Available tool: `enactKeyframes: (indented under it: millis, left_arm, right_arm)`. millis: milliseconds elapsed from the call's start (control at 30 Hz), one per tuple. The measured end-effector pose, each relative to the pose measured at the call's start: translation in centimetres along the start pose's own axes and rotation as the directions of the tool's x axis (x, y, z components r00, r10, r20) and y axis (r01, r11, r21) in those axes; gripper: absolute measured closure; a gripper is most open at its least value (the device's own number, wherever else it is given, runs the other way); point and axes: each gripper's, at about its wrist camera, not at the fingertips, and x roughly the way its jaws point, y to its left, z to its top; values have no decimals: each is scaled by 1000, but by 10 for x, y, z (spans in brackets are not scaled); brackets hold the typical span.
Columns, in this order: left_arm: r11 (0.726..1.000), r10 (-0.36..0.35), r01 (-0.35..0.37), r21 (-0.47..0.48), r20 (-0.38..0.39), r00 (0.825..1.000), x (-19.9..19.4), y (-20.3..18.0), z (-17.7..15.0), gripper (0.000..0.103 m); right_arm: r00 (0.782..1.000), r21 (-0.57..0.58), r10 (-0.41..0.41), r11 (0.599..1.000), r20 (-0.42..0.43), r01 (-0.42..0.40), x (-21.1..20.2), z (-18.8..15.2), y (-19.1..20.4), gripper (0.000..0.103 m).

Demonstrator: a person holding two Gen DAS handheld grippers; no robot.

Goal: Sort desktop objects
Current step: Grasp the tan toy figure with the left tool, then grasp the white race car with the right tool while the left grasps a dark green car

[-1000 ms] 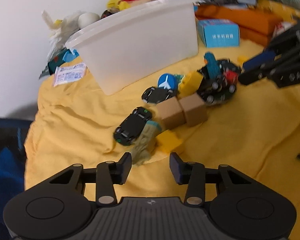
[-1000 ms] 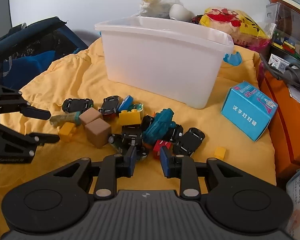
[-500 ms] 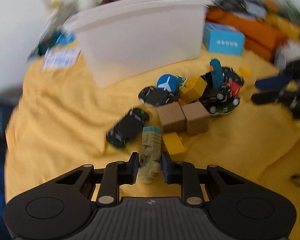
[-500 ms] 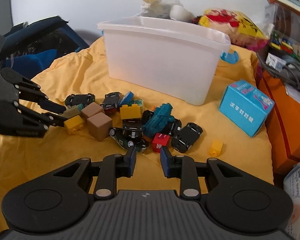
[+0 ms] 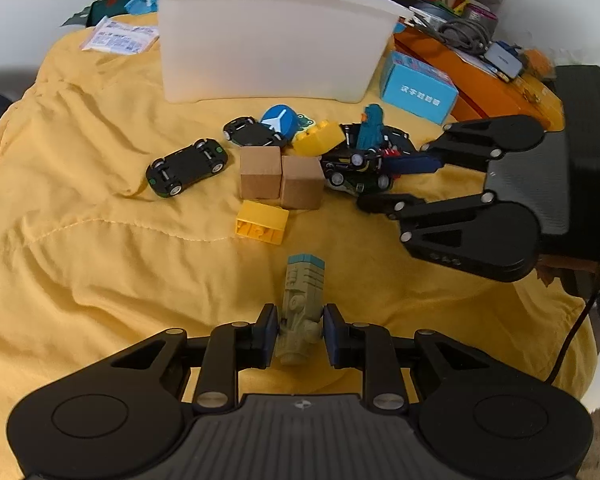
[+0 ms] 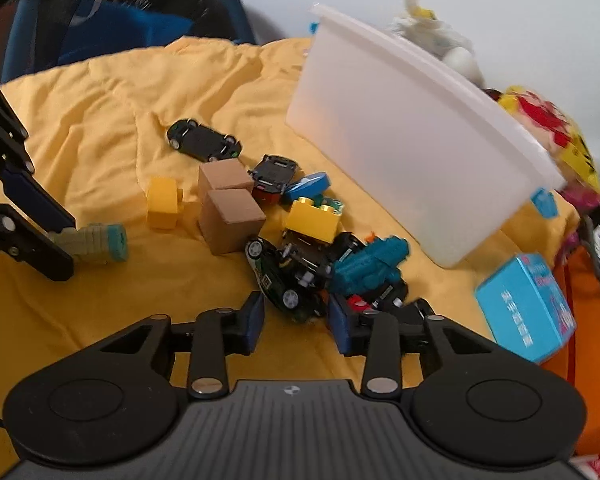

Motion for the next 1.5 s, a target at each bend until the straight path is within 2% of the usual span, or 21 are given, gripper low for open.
enactKeyframes:
  millis: [67,133,167,233,300,367,467,533,600,633,700,767,833,867,967,1100,1167,1200,1367,1467,1500]
  left_arm:
    - [1000,7,-7,0,1,1000,0,-1,-1,74]
    - [1000,19,-19,21,4,1000,1,-5,-3,74]
    - [999,20,-20,29,8,1000,1,-7,-4,74]
    - [999,17,-18,39,16,1000,1,-10,-5,74]
    - [998,28,-29,52,16,999,3,-12,-5,73]
    - [997,36,-37,61,17,999,4,-14,-4,73]
    - [996,41,-43,75,19,999,6,-17,-2,69]
    - [995,50,-52,87,18,999,8,-21,-2,65]
    - [992,60,-61,110,17,998,10,-25,-2,63]
    - [990,65,-67,121,18,998,10,-27,-3,63]
    - [987,76,-77,139,19,997,11,-29,-4,63]
    - [987,80,-82,140,18,997,11,-30,-4,63]
    - [987,84,-86,139,19,996,11,-31,-4,63]
    - [986,90,-92,140,21,996,11,-32,-5,63]
    - [981,102,-105,163,25,994,12,-35,-5,63]
    - [978,109,-112,174,28,994,13,-36,-7,63]
    - [979,108,-111,172,26,994,13,-35,-7,64]
    - [979,109,-112,172,24,994,13,-35,-7,64]
    - [984,96,-99,149,29,995,4,-31,-4,64]
    - [981,95,-111,162,101,990,-10,-27,9,54]
    - [975,110,-133,180,133,985,-14,-26,14,48]
  right_arm:
    - [1000,-11,13,1000,-9,-13,3,2,2,70]
    - [999,15,37,999,-22,-37,1,4,2,79]
    - [998,57,64,996,-25,-63,-2,4,0,87]
    - [988,216,150,966,-25,-141,-10,2,-10,88]
    - [977,351,212,917,-21,-191,-14,-4,-19,88]
    - [963,485,268,844,-11,-229,-19,-14,-30,88]
    - [930,693,361,653,68,-304,-27,-32,-50,88]
    - [920,777,380,548,100,-311,-29,-48,-58,87]
    - [921,813,378,506,91,-288,-27,-60,-62,80]
    - [934,816,353,520,63,-252,-28,-63,-63,77]
    - [959,791,283,585,10,-181,-34,-63,-62,73]
    - [973,746,232,649,-5,-151,-41,-60,-59,68]
    - [979,708,206,692,0,-145,-45,-53,-56,59]
    - [981,672,192,726,7,-147,-47,-48,-52,56]
    - [989,527,146,840,11,-130,-44,-30,-33,55]
    - [994,357,108,929,-1,-101,-35,-17,-10,56]
    - [995,299,97,951,-25,-85,-25,-15,-1,59]
    - [993,277,101,957,-52,-83,-18,-16,1,70]
    - [989,280,120,956,-88,-91,-20,-18,-2,70]
    - [986,296,128,951,-111,-90,-24,-24,-3,70]
    - [985,303,131,949,-115,-91,-26,-27,-3,70]
